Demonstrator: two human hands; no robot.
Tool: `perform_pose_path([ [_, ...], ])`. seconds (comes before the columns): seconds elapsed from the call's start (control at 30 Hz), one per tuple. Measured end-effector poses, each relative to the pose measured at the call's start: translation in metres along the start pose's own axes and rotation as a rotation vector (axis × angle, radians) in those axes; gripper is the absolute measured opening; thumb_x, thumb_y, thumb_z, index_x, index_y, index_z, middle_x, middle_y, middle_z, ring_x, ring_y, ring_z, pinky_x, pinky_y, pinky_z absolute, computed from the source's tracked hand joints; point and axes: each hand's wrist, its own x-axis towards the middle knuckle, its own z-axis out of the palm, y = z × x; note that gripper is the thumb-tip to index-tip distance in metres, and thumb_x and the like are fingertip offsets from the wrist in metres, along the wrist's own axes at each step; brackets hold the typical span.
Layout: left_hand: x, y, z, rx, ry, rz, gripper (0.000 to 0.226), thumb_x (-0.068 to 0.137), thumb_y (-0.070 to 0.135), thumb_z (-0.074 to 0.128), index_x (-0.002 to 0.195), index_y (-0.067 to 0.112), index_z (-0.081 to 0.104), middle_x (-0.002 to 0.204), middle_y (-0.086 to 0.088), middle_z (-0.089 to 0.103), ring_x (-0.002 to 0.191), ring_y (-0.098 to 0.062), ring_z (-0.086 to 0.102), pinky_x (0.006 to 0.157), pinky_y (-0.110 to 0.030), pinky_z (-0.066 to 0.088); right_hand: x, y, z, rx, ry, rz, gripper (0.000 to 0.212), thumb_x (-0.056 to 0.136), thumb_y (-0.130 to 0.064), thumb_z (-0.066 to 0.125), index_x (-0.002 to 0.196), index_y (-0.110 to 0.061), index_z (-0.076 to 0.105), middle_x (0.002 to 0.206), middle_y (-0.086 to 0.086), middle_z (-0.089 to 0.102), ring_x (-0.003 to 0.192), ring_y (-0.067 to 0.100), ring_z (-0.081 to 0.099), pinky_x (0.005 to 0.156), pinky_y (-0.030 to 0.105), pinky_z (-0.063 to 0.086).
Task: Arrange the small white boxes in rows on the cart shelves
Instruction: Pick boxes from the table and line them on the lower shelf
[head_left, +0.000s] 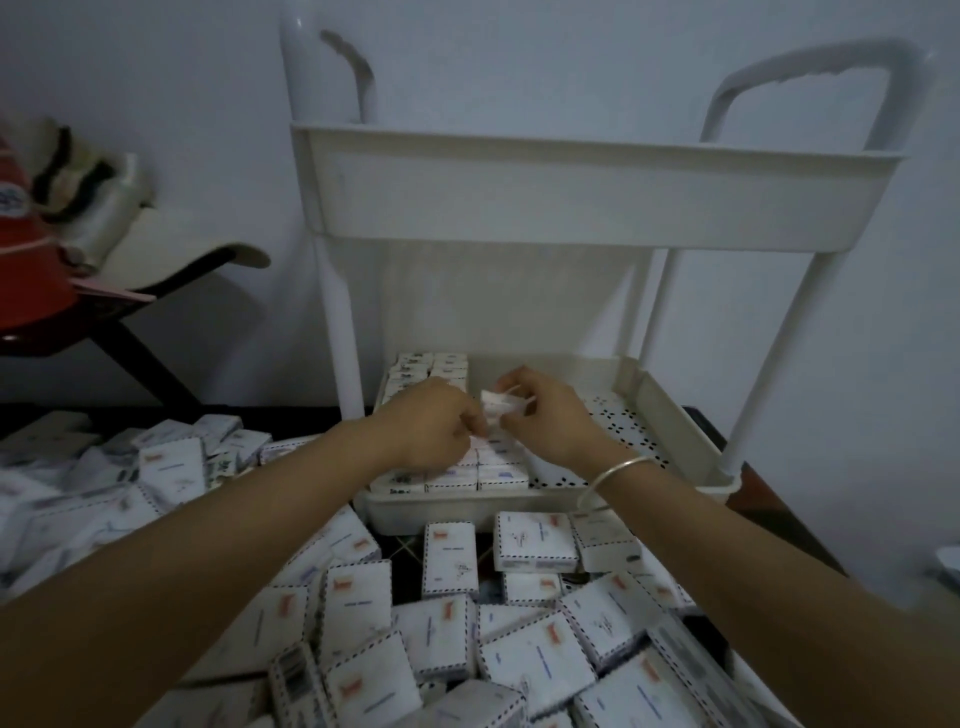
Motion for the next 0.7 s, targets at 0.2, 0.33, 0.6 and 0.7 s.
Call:
perform_pose_path([
  [0.2,-0.030,0.008,-0.012,-0.007,0.105,0.037,0.027,0.086,0.012,0.054,0.102,0.029,0.069,0.104,0.011,0.063,0.094,-0.008,0.058,0.081,-0.023,0.045,0.001,0.002,0.008,-0.066,-0.189,0.021,0.030,0.093,-0.012,0.050,0.120,-0.021,0.059,0.116,0.002,0.063,0.102,0.018,0.060,0.088,0.031,0.049],
  [0.33,-0.056,0.019,-0.018,-0.024,0.026,0.056,0.022,0.088,0.016,0.055,0.097,0.030,0.068,0.095,0.017,0.064,0.091,-0.004,0.059,0.077,-0.019,0.044,-0.002,0.004,0.013,-0.090,-0.209,0.024,0.031,0.098,-0.014,0.042,0.124,-0.022,0.056,0.115,0.000,0.061,0.104,0.018,0.057,0.089,0.031,0.046],
  [0.6,-0.115,0.012,-0.026,0.078,-0.264,0.022,0.022,0.088,0.028,0.065,0.110,0.027,0.065,0.106,0.014,0.064,0.097,-0.002,0.058,0.089,-0.023,0.050,-0.023,0.003,0.008,-0.070,-0.086,0.005,0.048,0.098,-0.022,0.050,0.144,-0.020,0.036,0.146,0.003,0.043,0.130,0.020,0.045,0.107,0.034,0.038],
  [0.7,-0.127,0.003,-0.024,0.245,-0.262,-0.002,0.030,0.087,0.034,0.063,0.116,0.028,0.062,0.113,0.008,0.058,0.110,-0.008,0.046,0.094,-0.026,0.043,-0.037,-0.004,-0.004,-0.078,0.012,-0.061,0.046,0.096,-0.019,0.054,0.140,-0.021,0.041,0.136,0.000,0.050,0.116,0.015,0.054,0.098,0.030,0.045],
])
